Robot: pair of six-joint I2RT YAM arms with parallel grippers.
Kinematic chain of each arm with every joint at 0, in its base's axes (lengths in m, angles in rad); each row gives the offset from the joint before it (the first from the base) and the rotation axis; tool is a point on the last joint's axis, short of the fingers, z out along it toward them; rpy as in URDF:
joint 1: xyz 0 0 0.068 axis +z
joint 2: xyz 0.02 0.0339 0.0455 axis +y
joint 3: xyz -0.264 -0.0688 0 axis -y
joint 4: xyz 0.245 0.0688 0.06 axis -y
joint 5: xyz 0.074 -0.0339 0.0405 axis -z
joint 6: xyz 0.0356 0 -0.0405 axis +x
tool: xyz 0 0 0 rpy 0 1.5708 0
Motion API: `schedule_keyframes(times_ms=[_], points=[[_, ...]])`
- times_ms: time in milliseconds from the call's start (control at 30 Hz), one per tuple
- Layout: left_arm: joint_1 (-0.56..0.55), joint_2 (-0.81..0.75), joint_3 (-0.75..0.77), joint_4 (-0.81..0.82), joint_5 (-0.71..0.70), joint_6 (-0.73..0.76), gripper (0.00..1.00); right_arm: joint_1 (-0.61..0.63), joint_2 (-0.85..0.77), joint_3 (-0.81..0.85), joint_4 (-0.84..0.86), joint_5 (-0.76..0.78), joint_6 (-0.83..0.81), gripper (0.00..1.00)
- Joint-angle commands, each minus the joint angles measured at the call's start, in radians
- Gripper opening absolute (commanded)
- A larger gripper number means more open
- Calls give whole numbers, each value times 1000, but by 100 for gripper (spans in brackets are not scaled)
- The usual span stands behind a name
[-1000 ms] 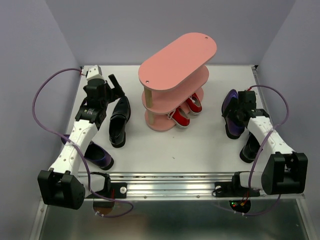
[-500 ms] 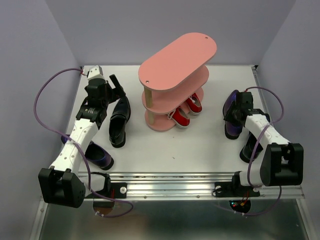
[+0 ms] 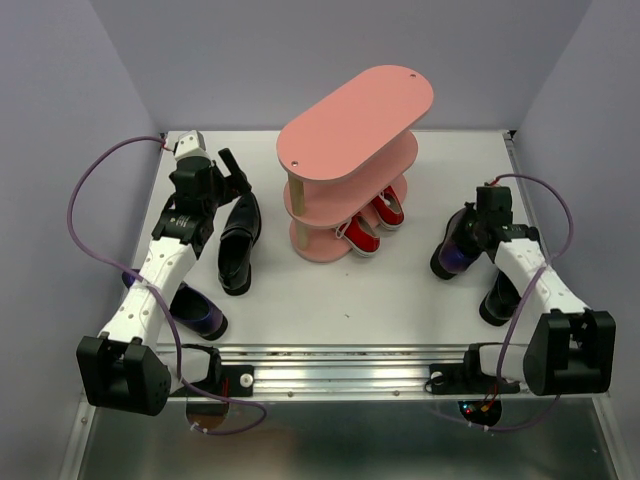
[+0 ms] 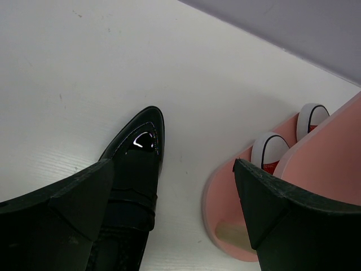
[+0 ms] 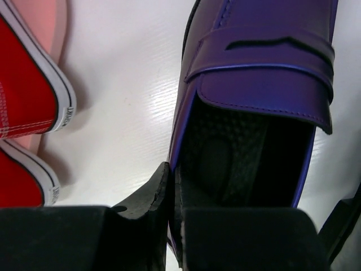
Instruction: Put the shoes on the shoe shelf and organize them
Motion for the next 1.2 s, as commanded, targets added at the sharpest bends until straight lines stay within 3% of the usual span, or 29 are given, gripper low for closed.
schedule_keyframes(times_ms=[0, 433, 633, 867, 1033, 1167], points=[[2, -12, 5, 39, 2, -3, 99, 7, -86, 79, 18, -2, -13, 1], [3, -23, -9, 46, 0, -2, 99, 7, -178, 290, -66, -155, -67, 1], [3, -20, -12, 52, 9, -7, 99, 7, -161, 413, -111, -311, -151, 1], [3, -29, -17, 53, 8, -7, 99, 26, -126, 536, -169, -378, -222, 1], [3, -29, -17, 53, 14, -7, 99, 123, -83, 612, -196, -413, -260, 1], [2, -31, -15, 55, 17, -8, 99, 241, -54, 663, -233, -326, -311, 1]])
